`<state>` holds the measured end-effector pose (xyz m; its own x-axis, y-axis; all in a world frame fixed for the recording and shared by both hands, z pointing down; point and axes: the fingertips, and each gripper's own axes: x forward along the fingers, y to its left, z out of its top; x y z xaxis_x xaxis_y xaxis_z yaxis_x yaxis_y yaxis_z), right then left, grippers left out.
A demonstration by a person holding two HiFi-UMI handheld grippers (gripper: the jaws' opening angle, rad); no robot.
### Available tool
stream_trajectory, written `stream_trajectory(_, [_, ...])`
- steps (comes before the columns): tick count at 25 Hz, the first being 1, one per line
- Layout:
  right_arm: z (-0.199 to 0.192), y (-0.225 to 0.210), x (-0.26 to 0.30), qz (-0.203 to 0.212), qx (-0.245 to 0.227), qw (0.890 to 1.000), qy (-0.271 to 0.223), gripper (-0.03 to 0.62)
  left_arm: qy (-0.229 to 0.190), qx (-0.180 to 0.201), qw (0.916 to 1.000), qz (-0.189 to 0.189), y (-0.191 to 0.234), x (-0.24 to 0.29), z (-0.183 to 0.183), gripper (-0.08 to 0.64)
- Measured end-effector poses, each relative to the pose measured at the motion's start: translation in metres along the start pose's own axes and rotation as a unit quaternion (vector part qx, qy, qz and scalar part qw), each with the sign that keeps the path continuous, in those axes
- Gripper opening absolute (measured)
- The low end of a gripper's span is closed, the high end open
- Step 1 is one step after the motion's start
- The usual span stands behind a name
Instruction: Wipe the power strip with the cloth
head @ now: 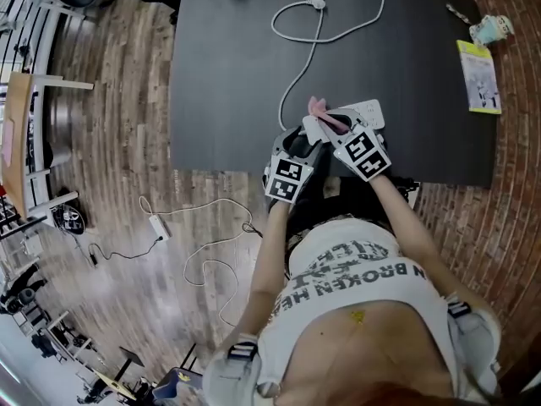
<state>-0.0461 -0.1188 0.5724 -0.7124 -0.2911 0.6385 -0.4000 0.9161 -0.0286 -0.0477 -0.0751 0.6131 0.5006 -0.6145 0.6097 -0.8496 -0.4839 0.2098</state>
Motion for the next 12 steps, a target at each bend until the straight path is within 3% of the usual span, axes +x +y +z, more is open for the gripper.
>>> stream_trajectory(7, [-0.021,0.021,0.033,0.056,-0.042,0.996,0.06,0.017,0.05,0.029,0.9983,-0.01,-0.002,0.025,-0.027,0.265])
stream_trajectory(12, [-0.029,0.027,0.046,0.066,-0.061,0.993,0.079,0.017,0.063,0.025,0.9975,-0.021,-0.003,0.032,-0.033,0.275])
